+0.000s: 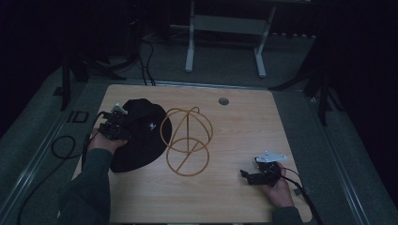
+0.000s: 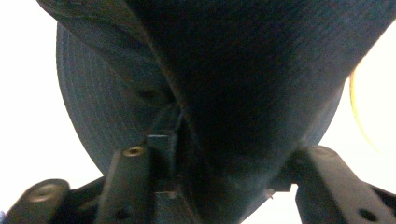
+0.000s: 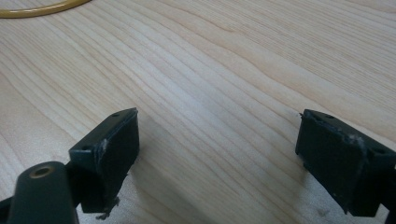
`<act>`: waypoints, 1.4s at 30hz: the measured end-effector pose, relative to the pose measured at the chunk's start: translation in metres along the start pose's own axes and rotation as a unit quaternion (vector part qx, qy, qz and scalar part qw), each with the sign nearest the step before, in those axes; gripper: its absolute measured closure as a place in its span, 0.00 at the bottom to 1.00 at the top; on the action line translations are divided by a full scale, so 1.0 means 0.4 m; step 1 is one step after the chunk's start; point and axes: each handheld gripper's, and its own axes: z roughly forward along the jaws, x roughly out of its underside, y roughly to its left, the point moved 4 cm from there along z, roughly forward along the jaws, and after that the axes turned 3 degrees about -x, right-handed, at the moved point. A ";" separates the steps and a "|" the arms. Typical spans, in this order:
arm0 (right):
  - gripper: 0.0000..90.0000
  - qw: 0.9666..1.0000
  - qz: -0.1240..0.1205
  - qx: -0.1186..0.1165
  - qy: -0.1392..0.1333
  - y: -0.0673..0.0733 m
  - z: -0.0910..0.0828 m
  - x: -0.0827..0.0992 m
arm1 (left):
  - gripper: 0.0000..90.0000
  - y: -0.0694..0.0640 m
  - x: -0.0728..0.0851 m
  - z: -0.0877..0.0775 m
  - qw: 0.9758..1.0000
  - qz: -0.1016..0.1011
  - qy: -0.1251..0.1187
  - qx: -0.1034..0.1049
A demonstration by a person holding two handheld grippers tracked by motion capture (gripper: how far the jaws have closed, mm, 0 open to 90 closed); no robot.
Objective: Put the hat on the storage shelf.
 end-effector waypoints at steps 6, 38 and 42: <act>0.15 1.000 0.000 0.000 0.000 0.000 0.000 0.000 | 0.92 0.005 -0.005 0.005 1.000 0.021 0.012 0.012; 0.15 1.000 0.000 0.000 0.000 0.000 0.000 0.000 | 0.98 0.043 0.007 -0.057 0.999 0.015 -0.001 0.045; 0.15 1.000 0.000 0.000 0.000 0.000 0.000 0.000 | 0.98 0.053 0.010 -0.068 0.998 0.011 -0.005 0.054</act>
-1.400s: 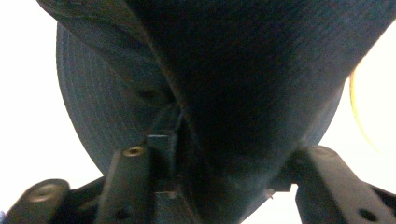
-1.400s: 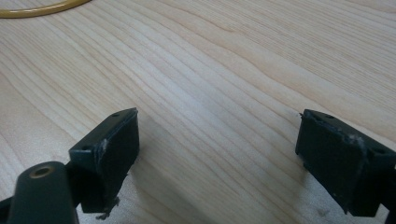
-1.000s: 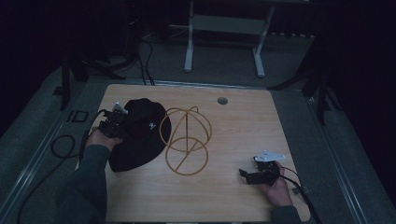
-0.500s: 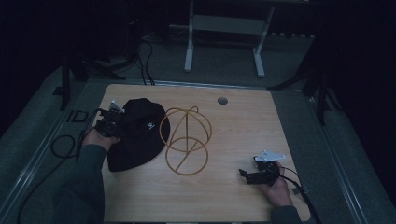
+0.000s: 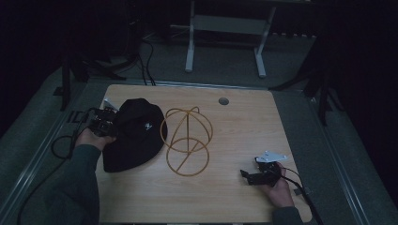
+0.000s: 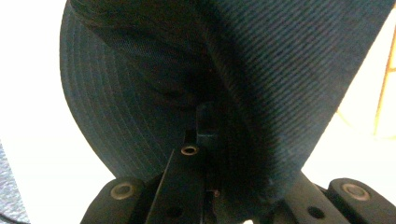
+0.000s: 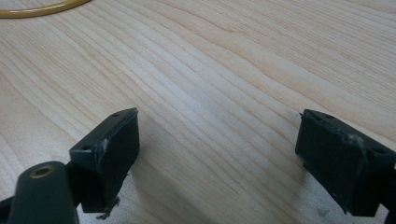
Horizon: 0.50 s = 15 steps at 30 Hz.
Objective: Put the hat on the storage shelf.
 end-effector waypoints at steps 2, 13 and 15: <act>0.15 1.000 0.000 0.000 0.000 0.000 0.000 0.000 | 0.98 0.002 0.001 -0.006 1.000 -0.002 -0.001 0.003; 0.15 1.000 0.000 0.000 0.000 0.000 0.000 0.000 | 0.98 0.007 0.000 -0.042 1.000 0.003 -0.011 0.011; 0.15 1.000 0.000 0.000 0.000 0.000 0.000 0.000 | 0.98 0.007 0.000 -0.047 1.000 0.004 -0.015 0.017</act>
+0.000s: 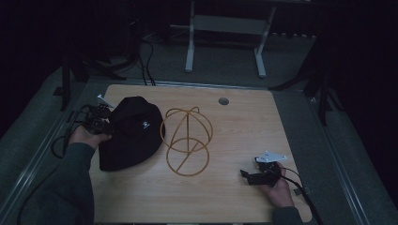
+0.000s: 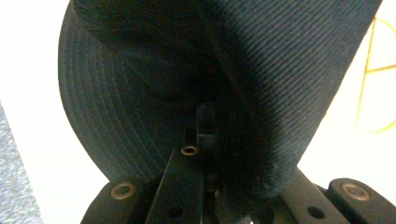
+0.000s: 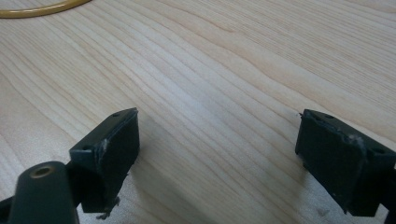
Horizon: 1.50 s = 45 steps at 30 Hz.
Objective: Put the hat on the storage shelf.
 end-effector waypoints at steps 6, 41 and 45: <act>0.15 1.000 0.000 0.000 0.000 0.000 0.000 0.000 | 0.98 0.001 -0.002 -0.016 1.000 0.002 -0.003 0.002; 0.15 1.000 0.000 0.000 0.000 0.000 0.000 0.000 | 0.98 0.000 -0.025 -0.130 1.000 0.016 -0.020 0.008; 0.15 1.000 0.000 0.001 0.000 0.000 0.000 0.000 | 0.98 0.000 -0.028 -0.143 1.000 0.016 -0.023 0.009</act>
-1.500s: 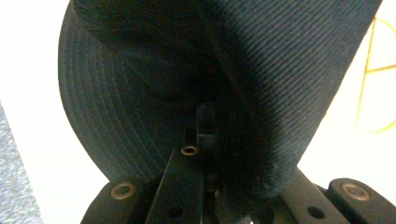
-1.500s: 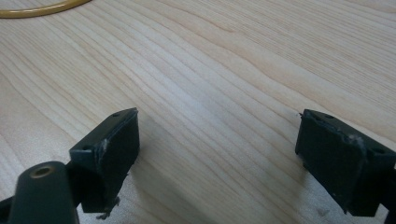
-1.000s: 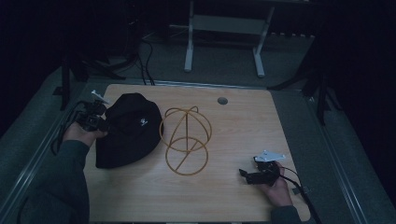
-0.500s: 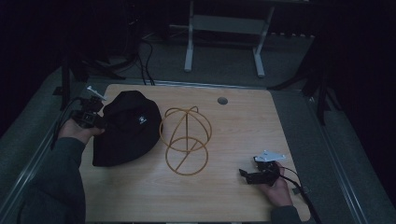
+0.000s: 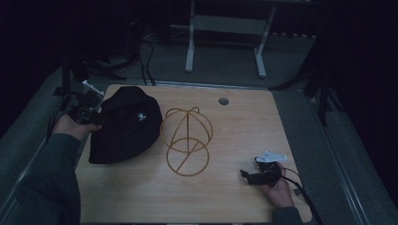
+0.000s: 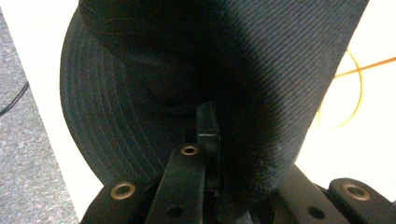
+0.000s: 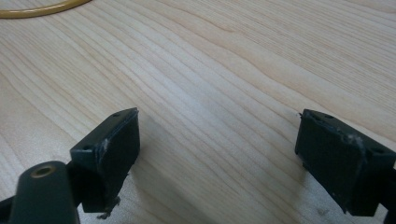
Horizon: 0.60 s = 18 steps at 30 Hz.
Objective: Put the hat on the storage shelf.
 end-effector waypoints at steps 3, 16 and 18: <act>0.15 1.000 0.000 0.000 0.000 0.000 0.000 0.000 | 0.98 -0.003 -0.005 -0.010 1.000 0.002 -0.003 0.000; 0.15 1.000 0.000 0.000 0.000 0.000 0.000 0.000 | 0.98 -0.026 -0.027 -0.040 1.000 0.017 -0.014 0.012; 0.15 1.000 0.000 0.000 0.000 0.000 0.000 0.000 | 0.98 -0.028 -0.029 -0.042 1.000 0.018 -0.015 0.012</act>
